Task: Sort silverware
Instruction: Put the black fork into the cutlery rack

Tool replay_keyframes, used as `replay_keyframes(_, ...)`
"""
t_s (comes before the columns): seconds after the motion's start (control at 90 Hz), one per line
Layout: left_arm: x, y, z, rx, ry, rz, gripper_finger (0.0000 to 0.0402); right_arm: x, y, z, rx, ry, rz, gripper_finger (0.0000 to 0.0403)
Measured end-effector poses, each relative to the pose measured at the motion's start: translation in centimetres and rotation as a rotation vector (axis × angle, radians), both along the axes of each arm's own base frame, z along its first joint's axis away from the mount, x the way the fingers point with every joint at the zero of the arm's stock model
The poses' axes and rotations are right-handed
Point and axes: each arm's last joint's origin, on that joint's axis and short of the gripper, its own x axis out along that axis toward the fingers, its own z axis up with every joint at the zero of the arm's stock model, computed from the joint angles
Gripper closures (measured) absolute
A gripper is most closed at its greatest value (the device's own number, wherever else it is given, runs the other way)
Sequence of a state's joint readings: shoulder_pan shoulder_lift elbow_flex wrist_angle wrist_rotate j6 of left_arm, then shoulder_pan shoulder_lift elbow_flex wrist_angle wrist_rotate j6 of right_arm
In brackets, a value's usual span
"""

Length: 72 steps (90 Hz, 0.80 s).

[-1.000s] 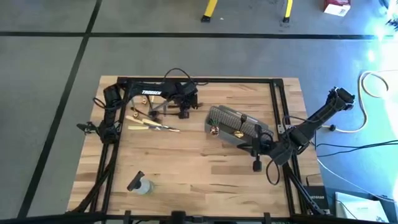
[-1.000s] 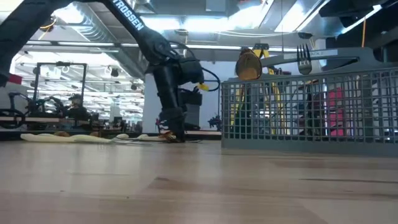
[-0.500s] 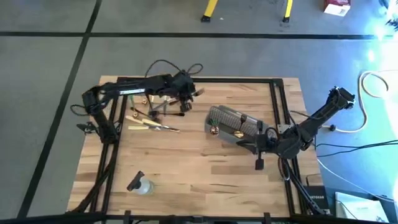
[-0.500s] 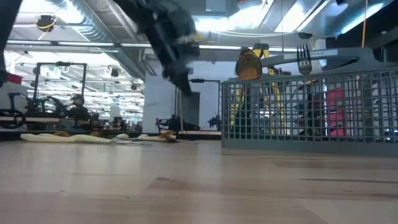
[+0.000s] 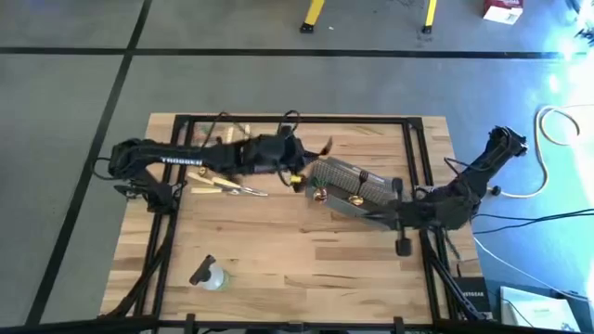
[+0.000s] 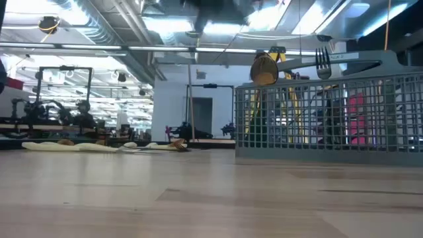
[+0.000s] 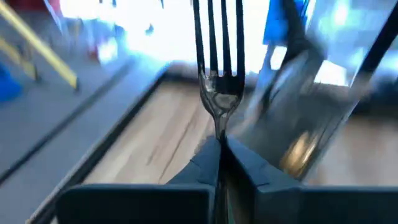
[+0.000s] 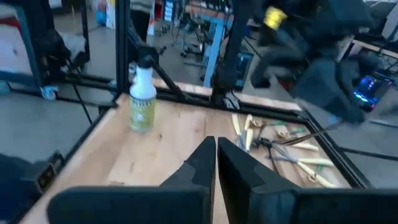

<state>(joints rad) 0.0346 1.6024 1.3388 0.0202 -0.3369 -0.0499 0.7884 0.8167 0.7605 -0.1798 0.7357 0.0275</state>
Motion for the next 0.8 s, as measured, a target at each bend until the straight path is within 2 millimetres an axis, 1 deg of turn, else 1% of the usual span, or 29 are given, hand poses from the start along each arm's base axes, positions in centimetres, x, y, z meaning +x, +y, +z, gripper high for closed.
replay_keyframes(0.078,0.5,-2.1,1.4,0.013,-0.173,-0.004,0.0401,-0.9,0.1,0.4,0.035,-0.024,0.003,0.0403)
replay_keyframes(0.167,1.4,-3.9,2.4,-0.019,-0.389,-0.04,0.0401,-1.7,0.4,0.6,0.059,-0.042,-0.006,0.0403)
replay_keyframes(0.233,2.4,-4.9,1.9,-0.053,-0.514,-0.086,0.0401,-2.0,0.7,0.6,0.057,-0.046,-0.013,0.0403)
replay_keyframes(0.3,3.8,-5.3,0.5,-0.073,-0.584,-0.098,0.0401,-2.4,0.9,0.6,0.055,-0.051,-0.015,0.0403)
replay_keyframes(0.422,6.9,-5.4,-2.4,-0.094,-0.651,-0.084,0.0401,-2.9,1.2,1.1,0.082,-0.098,-0.082,0.0403)
replay_keyframes(0.5,9.1,-5.6,-3.5,-0.102,-0.687,-0.078,0.0401,-3.2,1.3,1.5,0.088,-0.133,-0.13,0.0403)
replay_keyframes(0.644,13.2,-6.3,-5.6,-0.093,-0.671,-0.018,0.0401,-3.5,1.5,1.8,0.07,-0.149,-0.128,0.0403)
replay_keyframes(0.7,14.2,-6.6,-6.2,-0.056,-0.642,0.04,0.0401,-3.5,1.5,1.8,0.073,-0.149,-0.143,0.0403)
replay_keyframes(0.8,15.1,-7.1,-6.3,-0.036,-0.612,0.191,0.0401,-3.5,1.6,1.7,0.077,-0.147,-0.149,0.0403)
